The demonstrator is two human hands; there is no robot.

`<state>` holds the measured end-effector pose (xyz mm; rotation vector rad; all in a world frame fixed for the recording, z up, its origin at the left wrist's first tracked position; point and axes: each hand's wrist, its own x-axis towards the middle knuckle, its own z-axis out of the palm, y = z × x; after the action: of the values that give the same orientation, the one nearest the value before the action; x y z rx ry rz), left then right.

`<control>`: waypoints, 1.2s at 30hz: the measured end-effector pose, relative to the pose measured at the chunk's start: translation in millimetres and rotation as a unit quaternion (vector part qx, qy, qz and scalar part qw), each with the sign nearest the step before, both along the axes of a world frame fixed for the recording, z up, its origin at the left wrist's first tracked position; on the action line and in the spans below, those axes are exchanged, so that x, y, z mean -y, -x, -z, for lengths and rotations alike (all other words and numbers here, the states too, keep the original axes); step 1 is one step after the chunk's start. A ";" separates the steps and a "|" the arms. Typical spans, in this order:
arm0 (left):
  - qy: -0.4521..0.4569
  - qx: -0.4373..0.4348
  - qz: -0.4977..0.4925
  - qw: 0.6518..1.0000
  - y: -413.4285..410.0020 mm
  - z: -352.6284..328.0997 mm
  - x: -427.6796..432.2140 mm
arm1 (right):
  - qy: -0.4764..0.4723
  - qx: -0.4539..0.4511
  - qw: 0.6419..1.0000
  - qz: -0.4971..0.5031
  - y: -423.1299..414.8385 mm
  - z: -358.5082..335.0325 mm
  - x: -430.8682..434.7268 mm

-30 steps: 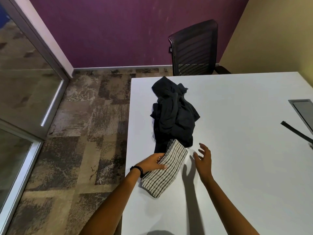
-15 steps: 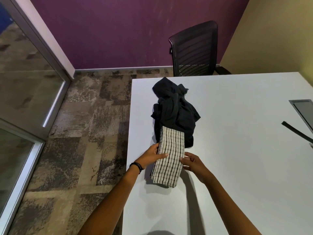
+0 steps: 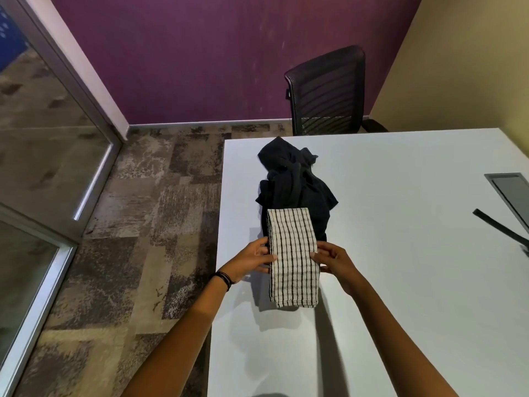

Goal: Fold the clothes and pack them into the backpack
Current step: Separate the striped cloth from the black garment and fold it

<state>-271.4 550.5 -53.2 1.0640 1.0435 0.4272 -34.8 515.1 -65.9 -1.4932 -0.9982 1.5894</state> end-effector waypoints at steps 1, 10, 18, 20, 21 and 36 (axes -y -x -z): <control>-0.004 0.005 -0.004 1.000 -0.3 -2.8 0.1 | -0.004 -0.001 1.000 0.001 -0.5 -1.8 -1.0; -0.043 0.002 -0.048 0.998 -7.8 -15.8 1.0 | -0.028 -0.023 0.999 0.010 -5.7 -21.9 -6.1; -0.094 0.003 -0.117 0.989 -21.2 -28.2 -0.2 | -0.069 -0.020 0.996 0.058 -7.0 -31.6 -13.2; -0.112 0.009 -0.135 0.984 -22.1 -32.8 -1.1 | -0.085 -0.021 0.995 0.057 -6.3 -34.8 -13.9; -0.123 0.017 -0.133 0.983 -21.8 -33.3 -1.9 | -0.094 -0.020 0.994 0.054 -5.9 -36.4 -14.5; -0.046 0.104 -0.132 0.985 -17.1 -37.7 3.6 | -0.115 -0.040 0.988 0.097 2.4 -44.5 -17.2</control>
<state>-254.3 546.9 -15.4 0.9424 0.9870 0.7916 -37.2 532.3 -21.4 -1.3155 -0.9275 1.3371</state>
